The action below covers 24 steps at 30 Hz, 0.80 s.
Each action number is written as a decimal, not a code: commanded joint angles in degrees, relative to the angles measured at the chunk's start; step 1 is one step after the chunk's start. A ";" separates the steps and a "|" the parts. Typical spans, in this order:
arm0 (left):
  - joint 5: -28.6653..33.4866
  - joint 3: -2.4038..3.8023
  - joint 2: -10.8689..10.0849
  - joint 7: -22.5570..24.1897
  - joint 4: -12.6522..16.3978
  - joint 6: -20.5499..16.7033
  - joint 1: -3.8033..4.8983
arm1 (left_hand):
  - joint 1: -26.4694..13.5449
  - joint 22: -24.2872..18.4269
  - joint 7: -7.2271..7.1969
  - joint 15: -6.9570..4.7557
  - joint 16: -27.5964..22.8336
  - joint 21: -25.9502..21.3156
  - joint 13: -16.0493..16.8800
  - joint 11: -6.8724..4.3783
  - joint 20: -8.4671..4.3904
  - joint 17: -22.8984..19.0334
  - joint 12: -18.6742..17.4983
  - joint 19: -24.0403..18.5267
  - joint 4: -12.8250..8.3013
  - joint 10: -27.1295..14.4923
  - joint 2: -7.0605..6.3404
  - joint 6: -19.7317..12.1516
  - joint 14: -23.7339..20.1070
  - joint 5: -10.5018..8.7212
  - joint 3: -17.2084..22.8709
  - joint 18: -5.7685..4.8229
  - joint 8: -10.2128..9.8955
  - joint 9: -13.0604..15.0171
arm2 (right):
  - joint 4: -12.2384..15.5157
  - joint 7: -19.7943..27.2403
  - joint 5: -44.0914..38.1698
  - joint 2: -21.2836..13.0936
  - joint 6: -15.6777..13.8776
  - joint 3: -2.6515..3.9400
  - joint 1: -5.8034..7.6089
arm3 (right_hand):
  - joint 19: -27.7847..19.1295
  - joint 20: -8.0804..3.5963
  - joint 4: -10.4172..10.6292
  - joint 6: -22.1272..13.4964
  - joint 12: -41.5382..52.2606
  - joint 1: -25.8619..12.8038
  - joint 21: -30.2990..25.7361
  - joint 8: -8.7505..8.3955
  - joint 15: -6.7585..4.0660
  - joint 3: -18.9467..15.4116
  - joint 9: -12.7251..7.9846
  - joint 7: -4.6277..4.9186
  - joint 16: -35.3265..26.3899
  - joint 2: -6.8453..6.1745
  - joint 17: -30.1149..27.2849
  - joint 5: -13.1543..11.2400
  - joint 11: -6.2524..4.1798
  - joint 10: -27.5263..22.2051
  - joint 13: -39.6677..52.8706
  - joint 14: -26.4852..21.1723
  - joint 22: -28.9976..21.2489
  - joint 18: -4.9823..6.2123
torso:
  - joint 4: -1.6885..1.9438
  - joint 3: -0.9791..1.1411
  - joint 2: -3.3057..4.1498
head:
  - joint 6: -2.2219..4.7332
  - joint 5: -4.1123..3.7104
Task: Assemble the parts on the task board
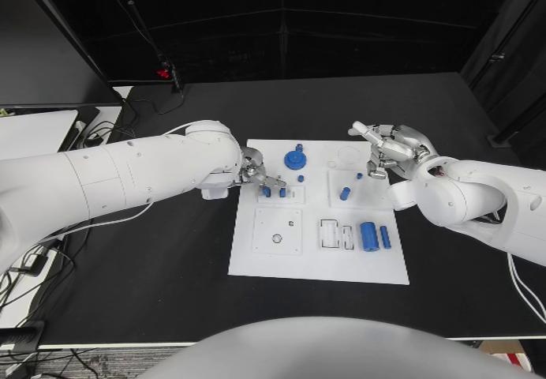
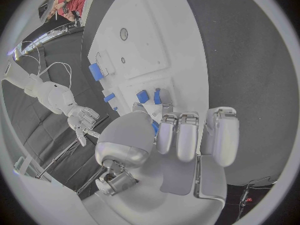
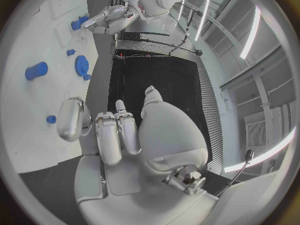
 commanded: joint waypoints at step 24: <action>0.70 -0.28 -0.13 2.12 -0.20 -0.99 -0.34 | 4.09 13.78 1.64 -0.21 0.05 0.72 15.01 -0.42 -0.09 15.09 0.20 2.46 -0.05 5.96 0.37 1.50 6.00 2.63 0.41 -0.29 -9.45 -8.08 | -0.04 0.18 -0.09 0.04 0.48 0.03 0.06 | -0.27 0.11 0.04 -0.48 0.06 0.12 -0.36 0.10 0.44 -0.45 -0.06 1.33 0.14 0.57 15.10 0.30 0.49 1.74 11.90 5.95 8.19 0.75 | 0.03 0.00 0.00 | 0.06 -0.25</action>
